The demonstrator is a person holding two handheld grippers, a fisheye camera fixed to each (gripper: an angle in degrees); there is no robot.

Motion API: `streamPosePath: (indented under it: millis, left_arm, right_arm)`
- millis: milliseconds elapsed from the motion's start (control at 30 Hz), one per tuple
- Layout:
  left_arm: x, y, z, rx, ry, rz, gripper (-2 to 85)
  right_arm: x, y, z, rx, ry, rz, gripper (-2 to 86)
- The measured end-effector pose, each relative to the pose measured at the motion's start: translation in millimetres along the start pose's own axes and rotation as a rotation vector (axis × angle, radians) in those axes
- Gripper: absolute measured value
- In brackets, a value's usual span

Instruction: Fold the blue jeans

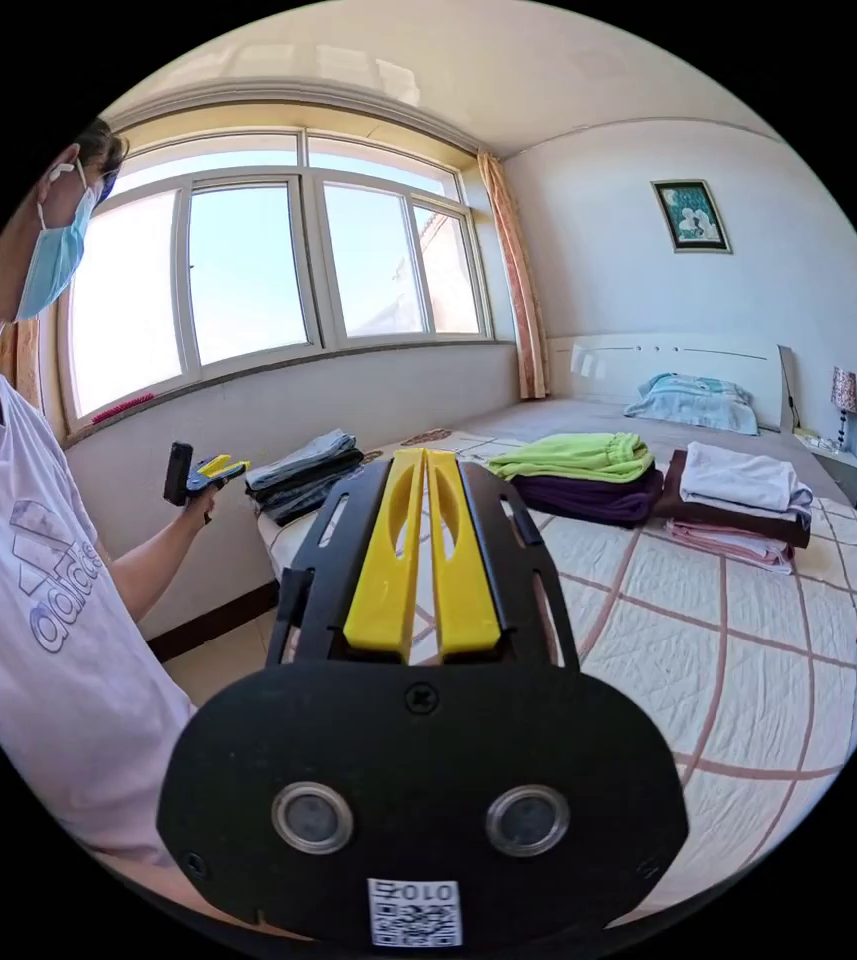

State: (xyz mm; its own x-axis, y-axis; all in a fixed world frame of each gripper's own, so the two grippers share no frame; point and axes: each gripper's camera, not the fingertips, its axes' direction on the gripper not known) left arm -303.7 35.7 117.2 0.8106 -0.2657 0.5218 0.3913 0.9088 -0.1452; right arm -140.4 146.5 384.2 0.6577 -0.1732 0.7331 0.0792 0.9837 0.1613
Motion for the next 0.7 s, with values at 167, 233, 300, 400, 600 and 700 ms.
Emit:
streamPosePath:
  millis: [167, 233, 300, 400, 600, 700]
  left_arm:
    - [11, 11, 55, -0.060, 0.090, 0.262, 11.8]
    - [10, 7, 73, -0.101, 0.080, 0.268, 11.7]
    - [9, 3, 90, -0.122, 0.131, 0.291, 11.4]
    - [-3, -9, 108, -0.154, 0.186, 0.287, 10.2]
    - [-97, -61, 142, -0.247, 0.457, -0.115, 8.4]
    - [-131, -106, 139, -0.166, 0.579, -0.302, 8.1]
  right_arm:
    - [-21, 0, -14, 0.001, -0.015, 0.028, 2.5]
    - [-27, -2, -20, -0.007, 0.007, 0.031, 2.5]
    - [-34, -6, -29, -0.023, 0.029, 0.020, 2.6]
    - [-40, -11, -44, -0.013, 0.056, 0.024, 2.6]
    - [-45, -13, -79, 0.036, 0.091, 0.031, 2.7]
    - [-46, -13, -94, 0.058, 0.114, 0.032, 2.7]
